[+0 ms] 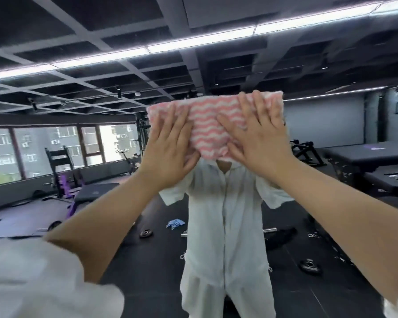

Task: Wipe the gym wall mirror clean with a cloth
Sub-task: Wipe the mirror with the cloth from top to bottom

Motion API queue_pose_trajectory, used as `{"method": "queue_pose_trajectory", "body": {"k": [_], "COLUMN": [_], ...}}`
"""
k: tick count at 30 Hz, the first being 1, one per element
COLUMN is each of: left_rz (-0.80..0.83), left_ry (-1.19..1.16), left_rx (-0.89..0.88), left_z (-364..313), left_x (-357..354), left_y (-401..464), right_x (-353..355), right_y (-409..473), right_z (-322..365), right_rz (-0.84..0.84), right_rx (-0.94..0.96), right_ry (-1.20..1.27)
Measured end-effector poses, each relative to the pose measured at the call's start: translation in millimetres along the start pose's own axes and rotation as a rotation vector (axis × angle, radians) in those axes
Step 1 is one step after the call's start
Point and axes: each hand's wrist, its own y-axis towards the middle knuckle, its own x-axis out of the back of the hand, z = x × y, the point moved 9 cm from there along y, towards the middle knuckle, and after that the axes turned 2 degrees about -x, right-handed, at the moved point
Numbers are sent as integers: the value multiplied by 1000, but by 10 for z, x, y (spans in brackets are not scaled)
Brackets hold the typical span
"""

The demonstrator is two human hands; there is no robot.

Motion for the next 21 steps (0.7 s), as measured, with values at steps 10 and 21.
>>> {"method": "queue_pose_trajectory", "body": {"k": [10,21], "left_rz": [-18,71], "left_ry": [-108,-206], "left_rx": [-110,-268], "left_z": [281,-683], "left_x": [-81,-400], "left_y": [-109,-1766], "right_x": [-116,-365], "right_y": [-62,-1791], "right_z": [443,1340], "right_rz": [7,191], "right_rx": [32,311], "right_ry": [65,181]}}
